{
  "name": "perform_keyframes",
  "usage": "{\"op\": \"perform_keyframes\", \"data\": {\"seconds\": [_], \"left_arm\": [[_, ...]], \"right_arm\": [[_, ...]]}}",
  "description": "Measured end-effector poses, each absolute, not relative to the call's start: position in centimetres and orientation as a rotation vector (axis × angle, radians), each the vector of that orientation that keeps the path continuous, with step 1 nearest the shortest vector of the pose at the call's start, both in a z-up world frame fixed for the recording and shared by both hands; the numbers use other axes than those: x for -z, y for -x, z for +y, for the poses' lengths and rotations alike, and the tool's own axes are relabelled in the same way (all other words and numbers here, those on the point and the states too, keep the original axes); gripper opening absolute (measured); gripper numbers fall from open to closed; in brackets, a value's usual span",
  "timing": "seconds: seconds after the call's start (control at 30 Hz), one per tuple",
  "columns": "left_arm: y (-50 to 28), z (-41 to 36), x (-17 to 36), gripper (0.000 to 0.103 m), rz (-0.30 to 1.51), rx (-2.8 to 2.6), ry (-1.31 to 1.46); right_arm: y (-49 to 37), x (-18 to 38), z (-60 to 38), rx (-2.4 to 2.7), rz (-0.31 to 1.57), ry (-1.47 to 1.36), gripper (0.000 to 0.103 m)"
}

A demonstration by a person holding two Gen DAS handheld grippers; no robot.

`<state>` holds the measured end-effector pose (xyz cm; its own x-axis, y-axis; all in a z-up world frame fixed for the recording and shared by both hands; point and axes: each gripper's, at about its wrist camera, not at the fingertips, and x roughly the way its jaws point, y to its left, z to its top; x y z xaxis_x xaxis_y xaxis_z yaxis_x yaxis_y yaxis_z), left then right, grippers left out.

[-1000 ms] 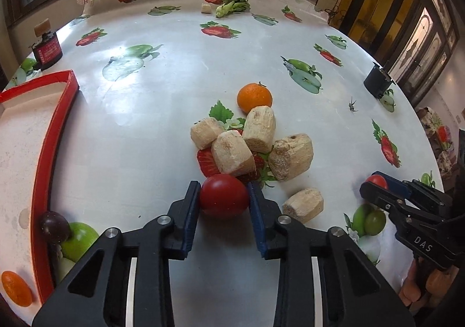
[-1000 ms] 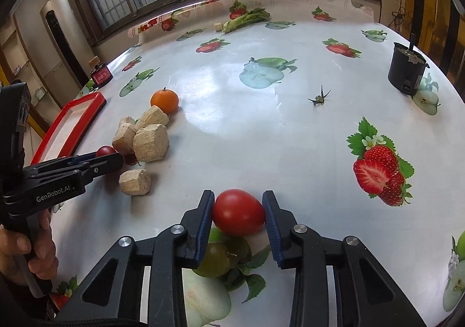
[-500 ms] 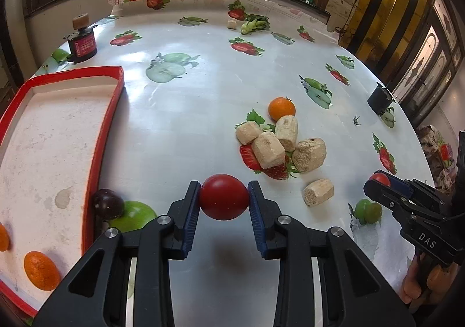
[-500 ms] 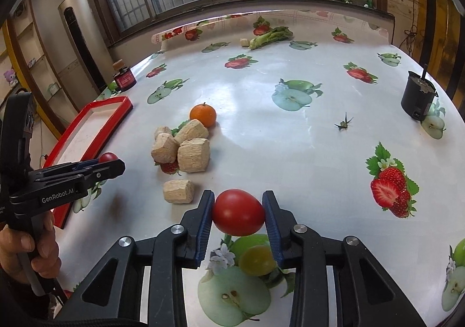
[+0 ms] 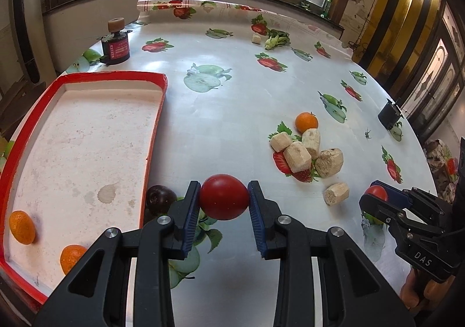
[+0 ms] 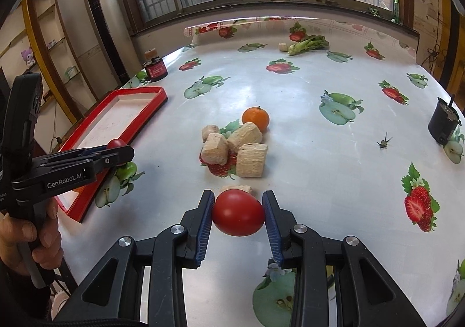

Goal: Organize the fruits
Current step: 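Carry the red tomato into the tray and open the left gripper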

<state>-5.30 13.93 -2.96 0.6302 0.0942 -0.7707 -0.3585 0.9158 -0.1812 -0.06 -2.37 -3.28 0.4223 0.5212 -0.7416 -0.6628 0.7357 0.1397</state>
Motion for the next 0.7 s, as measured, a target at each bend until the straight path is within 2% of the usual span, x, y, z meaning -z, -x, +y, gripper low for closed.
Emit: {"op": "perform_keyframes", "data": {"seconds": [0.7], "left_arm": [[9.3,18.9,2.3,0.030,0.821,-0.388,0.371]], "right_arm": [[3.3,2.2,4.6,-0.904,0.825,0.253,0.035]]}}
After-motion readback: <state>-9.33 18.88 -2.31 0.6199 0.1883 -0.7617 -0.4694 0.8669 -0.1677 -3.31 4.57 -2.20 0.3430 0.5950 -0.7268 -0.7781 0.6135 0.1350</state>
